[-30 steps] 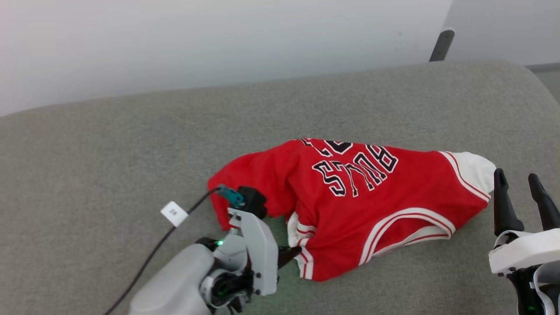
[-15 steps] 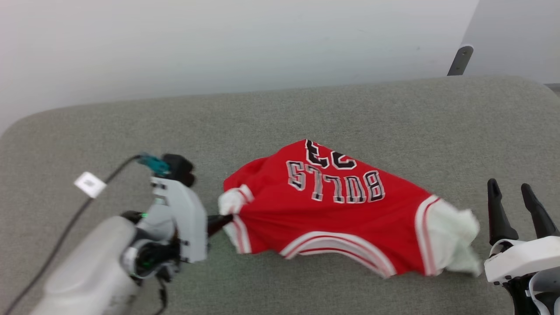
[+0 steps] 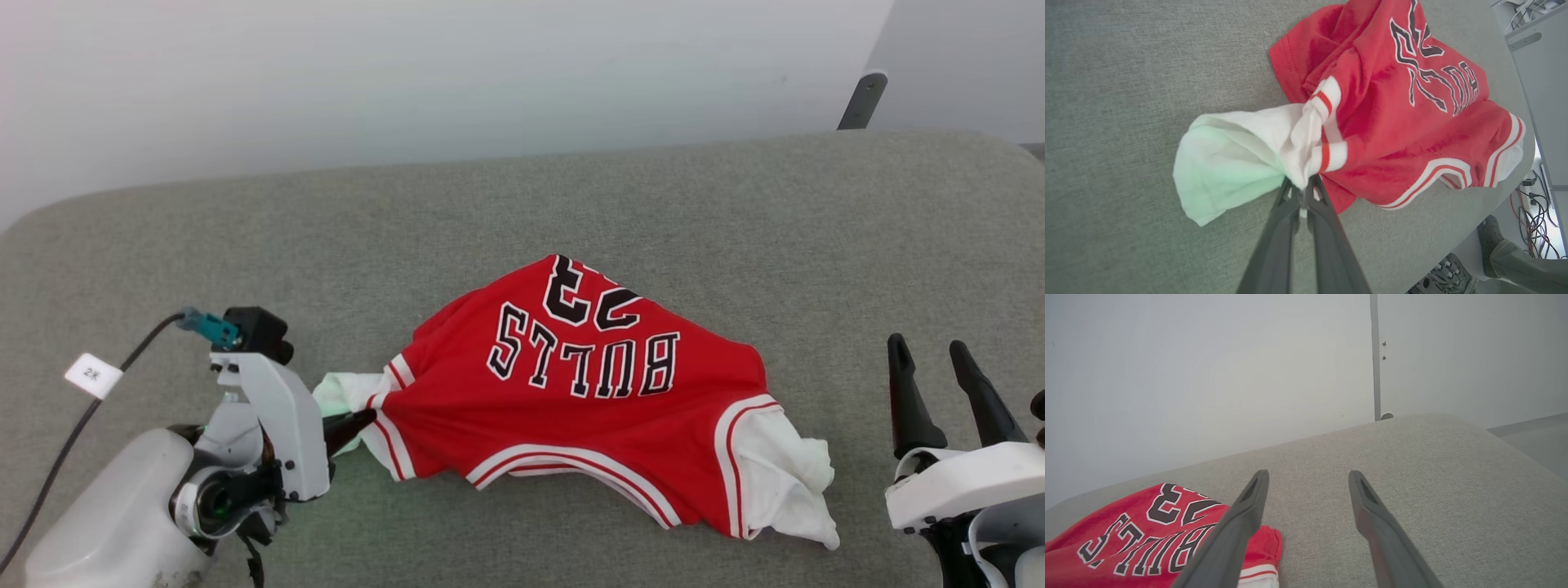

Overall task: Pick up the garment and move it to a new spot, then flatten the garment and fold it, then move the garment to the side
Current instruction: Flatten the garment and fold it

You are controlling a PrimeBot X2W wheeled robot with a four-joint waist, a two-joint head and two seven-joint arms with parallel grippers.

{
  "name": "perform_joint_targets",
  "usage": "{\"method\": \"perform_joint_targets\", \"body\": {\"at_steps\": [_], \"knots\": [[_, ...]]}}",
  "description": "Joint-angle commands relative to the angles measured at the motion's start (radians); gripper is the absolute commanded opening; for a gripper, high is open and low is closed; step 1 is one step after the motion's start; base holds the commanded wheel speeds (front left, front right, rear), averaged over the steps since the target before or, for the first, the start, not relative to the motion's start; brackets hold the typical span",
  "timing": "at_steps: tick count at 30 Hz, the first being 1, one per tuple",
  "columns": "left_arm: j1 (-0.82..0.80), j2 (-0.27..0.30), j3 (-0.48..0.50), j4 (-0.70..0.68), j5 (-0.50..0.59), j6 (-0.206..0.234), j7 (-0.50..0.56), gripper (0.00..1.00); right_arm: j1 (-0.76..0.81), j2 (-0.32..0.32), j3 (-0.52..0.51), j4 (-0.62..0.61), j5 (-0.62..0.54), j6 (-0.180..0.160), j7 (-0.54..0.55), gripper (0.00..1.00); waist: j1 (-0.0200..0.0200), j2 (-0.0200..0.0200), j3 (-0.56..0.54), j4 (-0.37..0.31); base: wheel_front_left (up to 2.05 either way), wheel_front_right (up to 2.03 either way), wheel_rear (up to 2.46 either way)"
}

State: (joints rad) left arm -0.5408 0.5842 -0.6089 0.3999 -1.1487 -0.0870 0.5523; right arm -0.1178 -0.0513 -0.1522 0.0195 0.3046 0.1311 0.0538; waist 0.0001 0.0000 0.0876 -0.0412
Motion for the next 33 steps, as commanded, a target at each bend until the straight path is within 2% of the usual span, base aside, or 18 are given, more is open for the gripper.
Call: {"method": "perform_joint_targets", "body": {"at_steps": [1, 13, 22, 24, 26, 27, 28, 29, 30, 33], "knots": [[0.008, 0.002, 0.002, 0.006, 0.000, -0.002, -0.007, 0.00, -0.004, 0.002, 0.003, 0.001, -0.003, -0.001, -0.004, 1.00, -0.0001, 0.0000, 0.004, -0.002, 0.00, 0.00, 0.00], [-0.068, -0.030, -0.022, -0.033, 0.008, -0.015, 0.027, 0.00, -0.021, 0.002, 0.033, 0.009, 0.009, -0.001, -0.021, 1.00, -0.0001, 0.0000, 0.012, -0.016, 0.00, 0.00, 0.00], [-0.075, -0.112, -0.078, -0.068, 0.001, -0.029, 0.032, 0.00, -0.018, 0.002, 0.045, 0.011, 0.019, -0.001, -0.016, 1.00, -0.0001, 0.0000, 0.011, -0.024, 0.00, 0.00, 0.00], [-0.071, -0.126, -0.089, -0.052, 0.009, -0.032, 0.025, 0.16, -0.021, 0.002, 0.048, 0.012, 0.021, -0.001, -0.014, 1.00, -0.0001, 0.0000, 0.012, -0.027, 0.00, 0.00, 0.00], [-0.067, -0.135, -0.095, -0.034, 0.014, -0.034, 0.015, 0.42, -0.024, 0.002, 0.051, 0.014, 0.025, -0.001, -0.012, 1.00, -0.0001, 0.0000, 0.012, -0.029, 0.00, 0.00, 0.00], [-0.066, -0.137, -0.098, -0.026, 0.015, -0.036, 0.011, 0.47, -0.024, 0.002, 0.052, 0.015, 0.026, -0.001, -0.011, 1.00, -0.0001, 0.0000, 0.012, -0.030, 0.00, 0.00, 0.00], [-0.065, -0.138, -0.100, -0.018, 0.014, -0.036, 0.009, 0.57, -0.024, 0.002, 0.052, 0.016, 0.025, -0.001, -0.012, 1.00, -0.0001, 0.0000, 0.011, -0.030, 0.00, 0.00, 0.00], [-0.065, -0.137, -0.100, -0.012, 0.013, -0.036, 0.008, 0.87, -0.023, 0.002, 0.051, 0.017, 0.025, -0.001, -0.012, 1.00, -0.0001, 0.0000, 0.010, -0.030, 0.00, 0.00, 0.00], [-0.066, -0.133, -0.099, -0.008, 0.011, -0.037, 0.007, 1.00, -0.021, 0.002, 0.049, 0.018, 0.026, -0.001, -0.012, 1.00, -0.0001, 0.0000, 0.009, -0.029, 0.00, 0.00, 0.00], [-0.073, -0.122, -0.086, -0.006, -0.001, -0.038, 0.005, 1.00, -0.011, 0.002, 0.045, 0.018, 0.022, -0.001, -0.012, 1.00, -0.0001, 0.0000, 0.002, -0.025, 0.00, 0.00, 0.00]]}}
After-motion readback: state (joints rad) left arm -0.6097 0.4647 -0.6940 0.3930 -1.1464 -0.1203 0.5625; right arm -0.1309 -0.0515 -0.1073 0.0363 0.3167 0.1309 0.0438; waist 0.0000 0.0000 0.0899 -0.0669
